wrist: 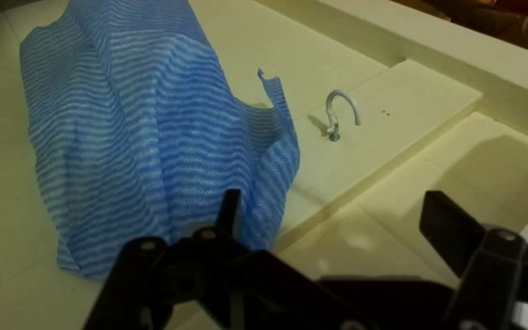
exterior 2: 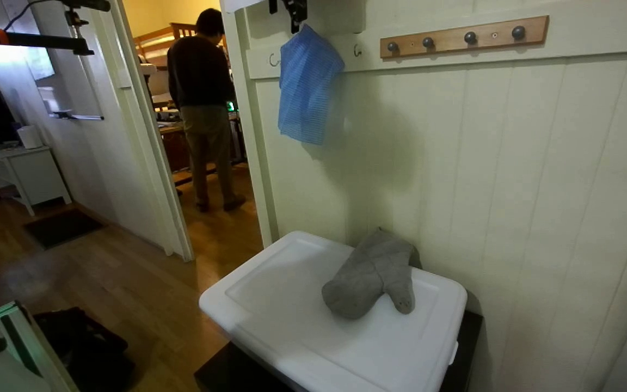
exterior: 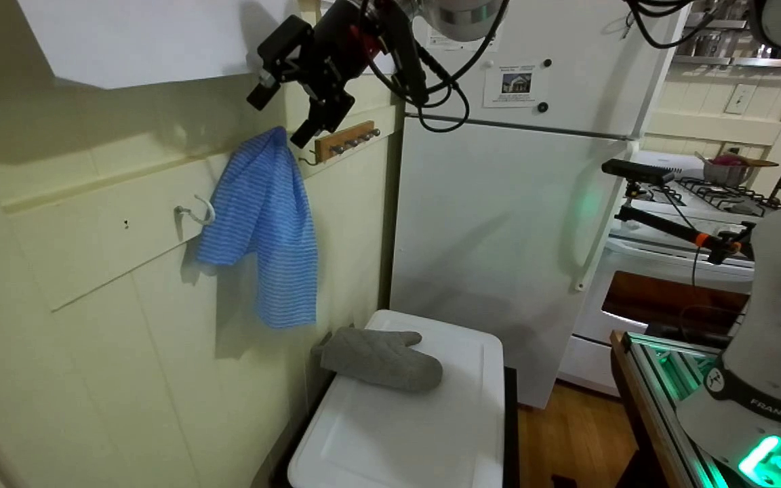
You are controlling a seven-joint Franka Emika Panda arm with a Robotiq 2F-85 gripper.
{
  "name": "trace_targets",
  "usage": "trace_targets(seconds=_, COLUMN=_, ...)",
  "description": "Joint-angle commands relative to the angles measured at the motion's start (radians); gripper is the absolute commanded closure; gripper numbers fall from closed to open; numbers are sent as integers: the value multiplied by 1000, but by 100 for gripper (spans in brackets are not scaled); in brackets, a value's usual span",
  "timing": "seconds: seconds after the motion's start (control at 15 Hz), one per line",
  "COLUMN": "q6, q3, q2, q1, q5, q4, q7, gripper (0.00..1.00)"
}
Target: Hang the blue rag on the second hook
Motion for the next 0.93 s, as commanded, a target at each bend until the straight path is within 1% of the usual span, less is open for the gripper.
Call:
trace_targets(seconds=0.0, q6=-84, q3=-16, q2=-14, q1=10, q5=-42, q4=15, q7=38, gripper=0)
trace_targets(seconds=0.27, q6=-151, q3=-23, q2=-32, q1=11, q5=-96, q4=1, q7=37, gripper=0)
trace_targets(seconds=0.47, q6=-186, q3=-29, q2=-55, q1=12, q5=-173, q4=-23, q7=22, gripper=0)
trace_targets(seconds=0.6, q6=-189, q3=-32, q2=-74, q1=14, q5=-221, q4=-47, q7=14, gripper=0)
trace_targets(seconds=0.87, q6=-160, q3=-33, q2=-136, q1=16, q5=-293, q4=-140, q7=-30, gripper=0)
